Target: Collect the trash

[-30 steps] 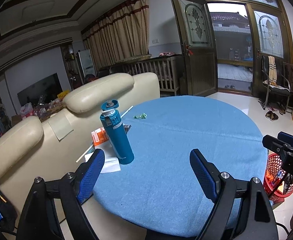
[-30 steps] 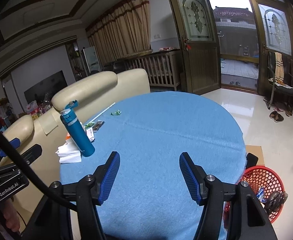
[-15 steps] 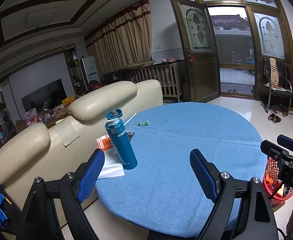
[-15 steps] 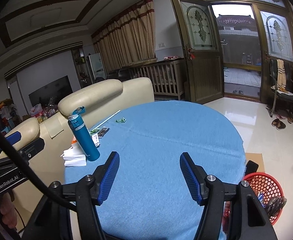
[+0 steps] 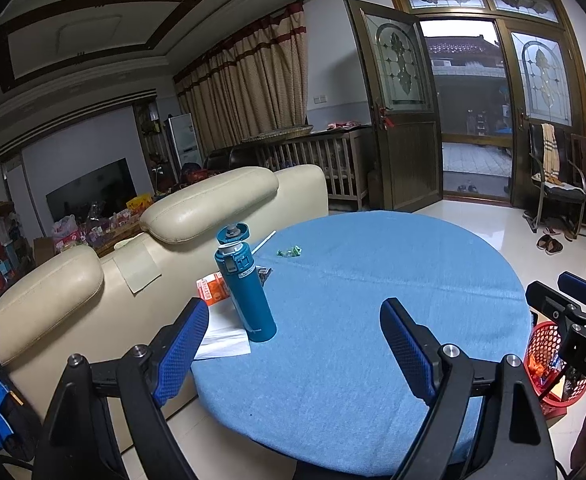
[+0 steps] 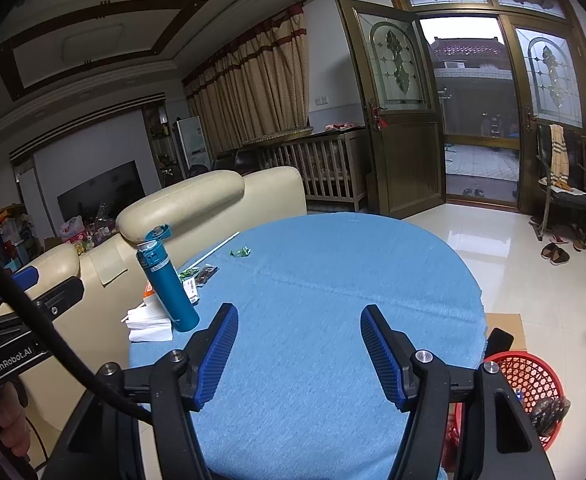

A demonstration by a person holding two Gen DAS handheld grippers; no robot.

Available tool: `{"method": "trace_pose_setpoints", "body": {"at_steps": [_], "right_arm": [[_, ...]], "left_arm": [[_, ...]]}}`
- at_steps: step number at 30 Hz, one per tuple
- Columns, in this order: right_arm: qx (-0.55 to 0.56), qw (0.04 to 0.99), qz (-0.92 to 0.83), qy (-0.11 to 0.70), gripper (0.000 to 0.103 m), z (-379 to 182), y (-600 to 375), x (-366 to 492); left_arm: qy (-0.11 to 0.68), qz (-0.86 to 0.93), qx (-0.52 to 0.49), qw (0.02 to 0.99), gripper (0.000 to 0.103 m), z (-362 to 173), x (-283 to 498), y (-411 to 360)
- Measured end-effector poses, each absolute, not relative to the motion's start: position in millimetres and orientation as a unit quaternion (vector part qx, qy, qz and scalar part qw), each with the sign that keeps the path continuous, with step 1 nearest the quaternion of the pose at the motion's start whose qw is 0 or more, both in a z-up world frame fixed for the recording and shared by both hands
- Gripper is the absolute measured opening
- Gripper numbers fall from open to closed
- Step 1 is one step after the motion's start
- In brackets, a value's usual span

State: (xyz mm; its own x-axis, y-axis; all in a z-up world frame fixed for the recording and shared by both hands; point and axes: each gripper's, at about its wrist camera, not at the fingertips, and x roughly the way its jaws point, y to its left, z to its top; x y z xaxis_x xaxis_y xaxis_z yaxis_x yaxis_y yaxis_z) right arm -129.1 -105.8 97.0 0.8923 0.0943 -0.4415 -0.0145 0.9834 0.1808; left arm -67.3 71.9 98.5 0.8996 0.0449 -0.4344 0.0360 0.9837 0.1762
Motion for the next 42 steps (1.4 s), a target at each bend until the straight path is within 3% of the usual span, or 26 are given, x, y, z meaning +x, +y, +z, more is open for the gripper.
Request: {"method": "trace_pose_setpoints", "body": {"at_steps": [42], "right_arm": [[0.085, 0.968, 0.030, 0.232, 0.068, 95, -106, -131]], "left_arm": [[0.218, 0.012, 0.061, 0.974, 0.088, 94, -68, 88]]}}
